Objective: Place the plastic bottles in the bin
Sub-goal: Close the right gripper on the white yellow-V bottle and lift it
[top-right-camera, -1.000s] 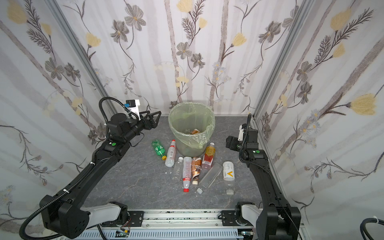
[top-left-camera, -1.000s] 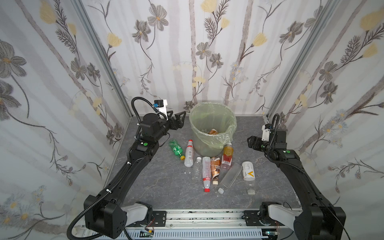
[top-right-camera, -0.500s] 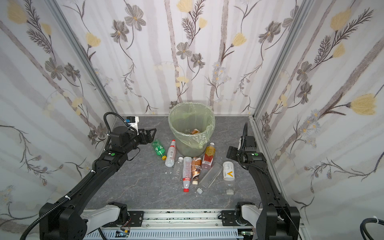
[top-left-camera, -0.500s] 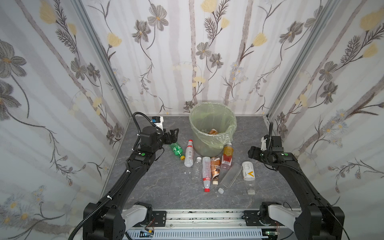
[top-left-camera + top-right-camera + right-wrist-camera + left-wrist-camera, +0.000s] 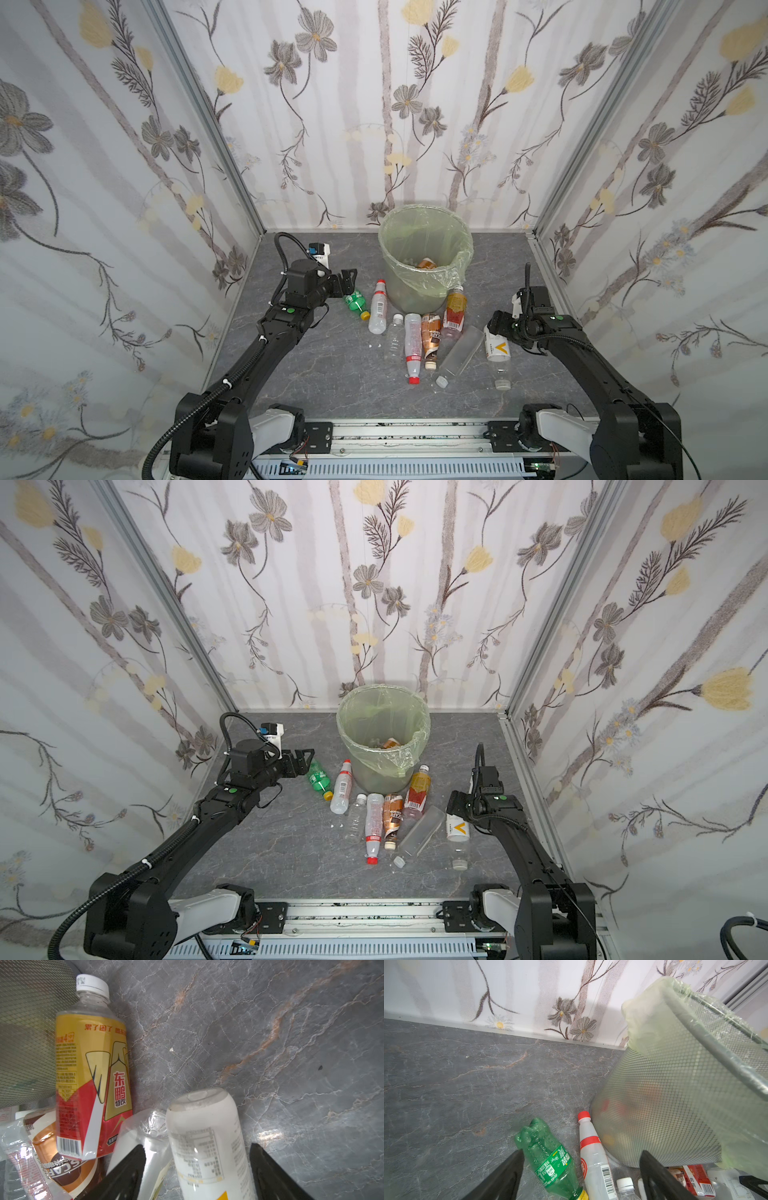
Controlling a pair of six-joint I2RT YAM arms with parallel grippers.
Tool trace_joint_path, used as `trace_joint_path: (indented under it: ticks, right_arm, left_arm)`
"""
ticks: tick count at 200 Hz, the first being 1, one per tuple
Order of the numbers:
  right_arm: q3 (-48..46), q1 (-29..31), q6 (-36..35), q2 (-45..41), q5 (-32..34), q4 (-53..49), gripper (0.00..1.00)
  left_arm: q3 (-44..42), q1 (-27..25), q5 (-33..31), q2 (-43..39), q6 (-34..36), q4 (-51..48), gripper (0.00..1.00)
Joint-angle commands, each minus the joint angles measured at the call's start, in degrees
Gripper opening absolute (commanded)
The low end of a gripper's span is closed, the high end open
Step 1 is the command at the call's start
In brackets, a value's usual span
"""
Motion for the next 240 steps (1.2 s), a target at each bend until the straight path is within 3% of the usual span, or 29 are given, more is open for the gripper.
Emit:
trace_joint_path:
  ticks: [1, 175, 240]
  right_arm:
    - [-0.77, 0.55, 0.74, 0.73, -0.41, 2.8, 0.8]
    - [-3.82, 1.72, 1.65, 9.98, 4.34, 9.79, 0.71]
    - [-2.67, 2.06, 1.72, 6.91, 8.29, 9.85, 0.56]
  left_arm:
    - [-0.64, 0.25, 0.4, -0.15, 0.05, 0.85, 0.89]
    - [-3.66, 1.04, 1.16, -3.51, -0.72, 0.92, 0.89]
    - [-3.13, 1.15, 1.3, -2.95, -0.92, 0.9, 0.88]
